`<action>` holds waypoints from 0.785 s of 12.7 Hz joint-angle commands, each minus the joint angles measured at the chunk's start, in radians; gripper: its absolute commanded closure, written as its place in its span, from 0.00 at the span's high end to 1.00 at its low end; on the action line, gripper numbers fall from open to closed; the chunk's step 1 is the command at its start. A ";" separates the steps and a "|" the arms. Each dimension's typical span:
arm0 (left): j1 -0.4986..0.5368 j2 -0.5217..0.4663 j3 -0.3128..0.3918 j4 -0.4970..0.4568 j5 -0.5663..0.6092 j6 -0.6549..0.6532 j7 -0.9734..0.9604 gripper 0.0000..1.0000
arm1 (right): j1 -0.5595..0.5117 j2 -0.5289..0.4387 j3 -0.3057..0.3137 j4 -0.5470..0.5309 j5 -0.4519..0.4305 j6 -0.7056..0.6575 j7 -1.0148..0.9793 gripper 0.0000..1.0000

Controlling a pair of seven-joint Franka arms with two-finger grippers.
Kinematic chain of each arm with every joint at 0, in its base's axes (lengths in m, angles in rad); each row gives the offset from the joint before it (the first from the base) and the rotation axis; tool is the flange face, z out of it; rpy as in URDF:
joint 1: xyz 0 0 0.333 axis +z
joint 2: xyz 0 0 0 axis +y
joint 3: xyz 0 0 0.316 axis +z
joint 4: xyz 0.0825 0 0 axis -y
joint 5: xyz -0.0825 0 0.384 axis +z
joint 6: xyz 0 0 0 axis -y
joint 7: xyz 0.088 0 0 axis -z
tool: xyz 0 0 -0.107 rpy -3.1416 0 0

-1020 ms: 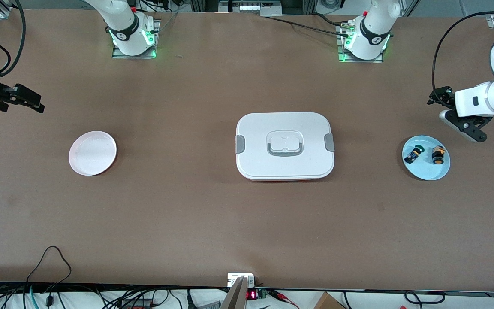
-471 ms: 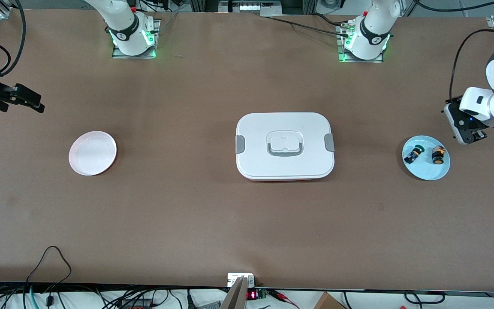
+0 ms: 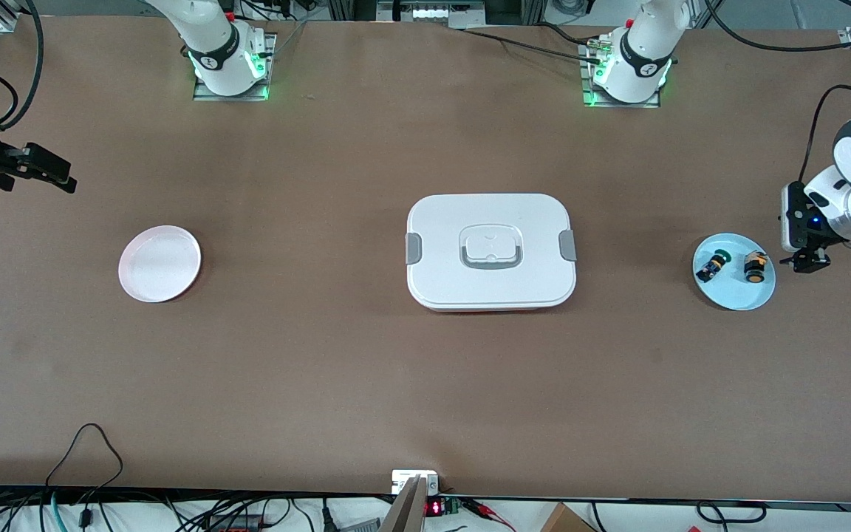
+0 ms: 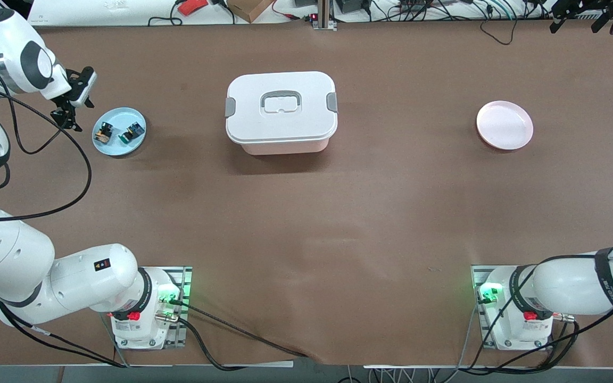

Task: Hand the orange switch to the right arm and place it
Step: 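Lower the left gripper onto the orange-capped switch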

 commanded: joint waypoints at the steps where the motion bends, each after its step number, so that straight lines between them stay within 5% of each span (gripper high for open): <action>1: 0.022 0.055 -0.010 0.020 -0.001 0.058 0.182 1.00 | -0.010 0.002 0.000 0.012 0.002 -0.016 -0.006 1.00; 5: 0.041 0.107 -0.011 0.020 -0.088 0.124 0.382 1.00 | -0.010 0.005 0.000 0.014 -0.004 -0.015 -0.002 1.00; 10: 0.102 0.161 -0.016 0.018 -0.404 0.138 0.712 1.00 | -0.013 0.008 0.000 0.012 -0.004 -0.015 0.000 1.00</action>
